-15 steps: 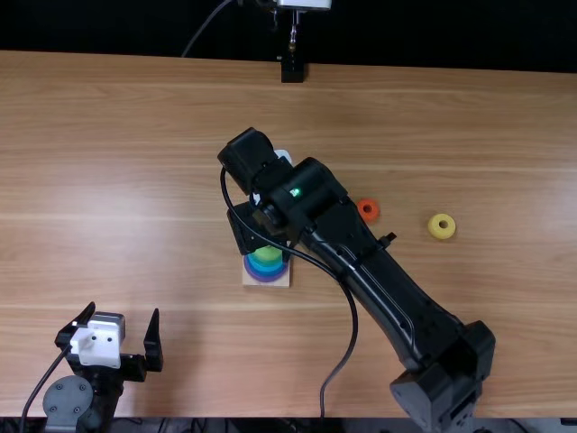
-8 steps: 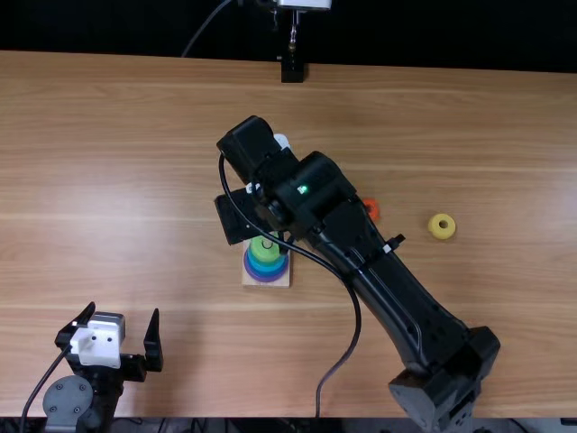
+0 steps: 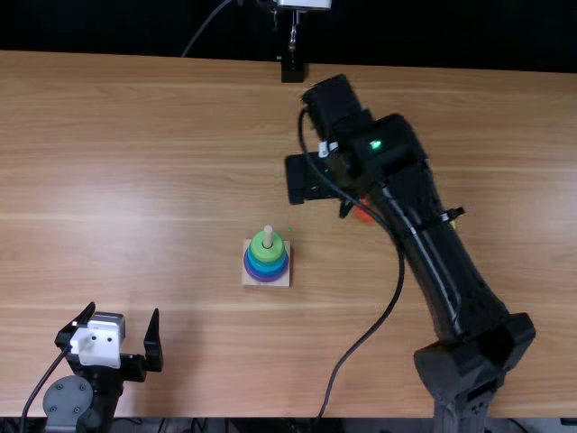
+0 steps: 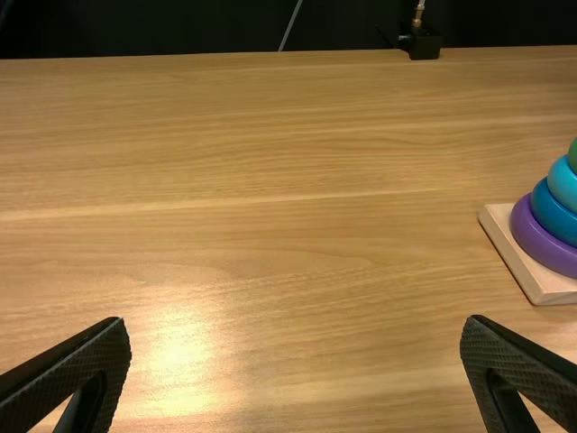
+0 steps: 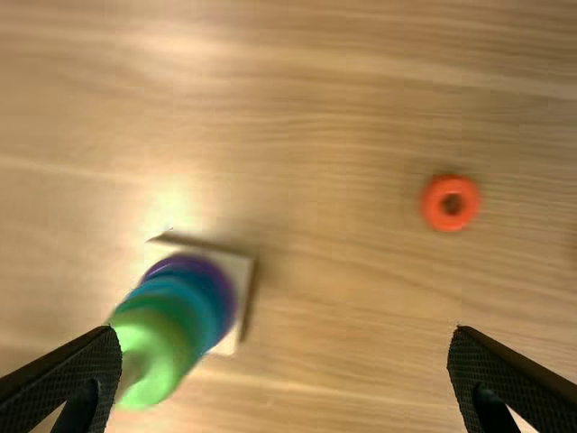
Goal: Build the Hanoi tower: stack the rings onto the peg from bottom to top in this color order: purple, dark blue, light blue, dark green, light green, yellow, orange.
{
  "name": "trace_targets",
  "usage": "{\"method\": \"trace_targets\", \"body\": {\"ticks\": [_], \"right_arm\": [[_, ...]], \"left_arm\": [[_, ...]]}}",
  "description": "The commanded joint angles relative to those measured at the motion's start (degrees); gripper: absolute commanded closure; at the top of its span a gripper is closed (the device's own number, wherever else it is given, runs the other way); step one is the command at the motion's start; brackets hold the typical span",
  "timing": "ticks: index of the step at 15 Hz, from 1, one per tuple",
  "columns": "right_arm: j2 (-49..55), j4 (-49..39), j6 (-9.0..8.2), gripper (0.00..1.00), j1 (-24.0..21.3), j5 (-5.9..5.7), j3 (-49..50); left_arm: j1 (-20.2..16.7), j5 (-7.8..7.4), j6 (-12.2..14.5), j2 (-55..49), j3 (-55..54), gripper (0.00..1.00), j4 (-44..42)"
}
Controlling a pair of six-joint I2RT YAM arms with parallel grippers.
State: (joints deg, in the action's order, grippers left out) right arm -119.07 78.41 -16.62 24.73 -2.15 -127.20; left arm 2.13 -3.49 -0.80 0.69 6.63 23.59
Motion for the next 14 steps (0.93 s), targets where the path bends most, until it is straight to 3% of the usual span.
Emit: {"method": "trace_targets", "body": {"ticks": [1, 3, 7, 10, 14], "right_arm": [[-0.1, 0.2, 0.38, 0.00, -2.9, -0.27, 0.5], [0.5, 0.0, 1.01, 0.00, -7.5, -0.06, 4.6], [8.9, -5.0, 10.29, 0.00, -14.2, -0.06, 23.4], [9.5, -16.1, 11.03, 0.00, -20.2, -0.17, 33.6], [9.1, -17.2, 10.93, 0.00, -25.4, -0.17, 35.6]], "left_arm": [[-0.5, -1.37, 0.7, -0.7, -6.6, 0.00, 2.2], [-0.5, -1.47, 0.7, -0.7, -6.6, 0.00, 2.2], [-0.5, -1.37, 0.7, -0.7, -6.6, 0.00, 2.2], [-0.5, -1.47, 0.7, -0.7, -6.6, 0.00, 2.2], [-0.5, -1.47, 0.7, -0.7, -6.6, 0.00, 2.2]]}}
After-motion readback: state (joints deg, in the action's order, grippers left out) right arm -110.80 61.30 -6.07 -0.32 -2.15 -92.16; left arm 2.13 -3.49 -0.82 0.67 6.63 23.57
